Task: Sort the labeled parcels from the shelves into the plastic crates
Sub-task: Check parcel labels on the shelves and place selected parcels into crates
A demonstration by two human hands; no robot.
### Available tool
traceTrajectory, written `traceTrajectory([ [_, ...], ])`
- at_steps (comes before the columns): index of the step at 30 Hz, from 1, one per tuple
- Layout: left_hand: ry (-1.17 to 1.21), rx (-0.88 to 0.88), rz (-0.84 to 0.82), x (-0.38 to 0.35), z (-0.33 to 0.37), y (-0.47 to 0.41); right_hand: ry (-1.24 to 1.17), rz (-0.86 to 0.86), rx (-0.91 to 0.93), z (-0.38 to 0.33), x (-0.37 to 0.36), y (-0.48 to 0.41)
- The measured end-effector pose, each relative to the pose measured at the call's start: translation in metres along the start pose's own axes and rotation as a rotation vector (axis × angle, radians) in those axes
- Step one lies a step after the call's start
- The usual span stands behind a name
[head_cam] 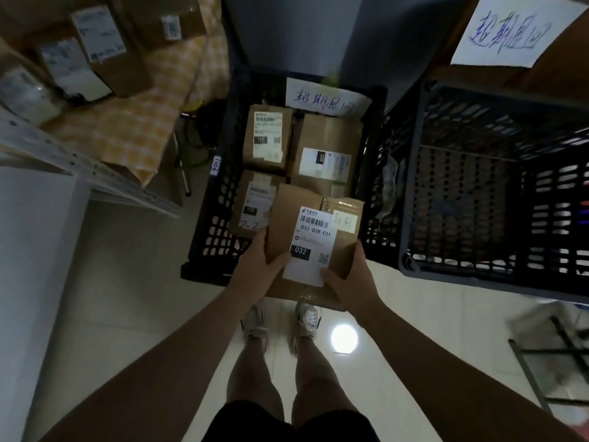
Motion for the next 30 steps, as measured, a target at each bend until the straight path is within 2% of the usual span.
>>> traceTrajectory([
  [6, -0.146, -0.054, 0.042, -0.002, 0.012, -0.025, 0.149, 0.067, 0.028, -0.002, 0.000, -0.002],
  [12, -0.180, -0.033, 0.018, -0.009, 0.009, -0.044, 0.349, 0.002, 0.059, -0.002, -0.002, -0.019],
  [19, -0.221, -0.090, 0.112, 0.000, 0.008, -0.035, 0.357, 0.016, 0.063, -0.004, 0.000, -0.012],
  [27, -0.268, -0.038, 0.094, -0.004, 0.012, -0.064, 0.556, -0.065, 0.052, -0.012, 0.009, -0.047],
  [30, -0.231, -0.009, 0.020, -0.016, 0.003, -0.076, 0.617, -0.125, 0.005, -0.003, -0.001, -0.055],
])
Point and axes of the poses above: each hand's wrist, its own y-axis away from the middle knuckle, its own x-axis out of the back of the hand, z = x × y, the point moved 8 cm from there along -y, towards the middle knuckle, and after that the axes turned 11 degrees about x, right-handed, at the moved point
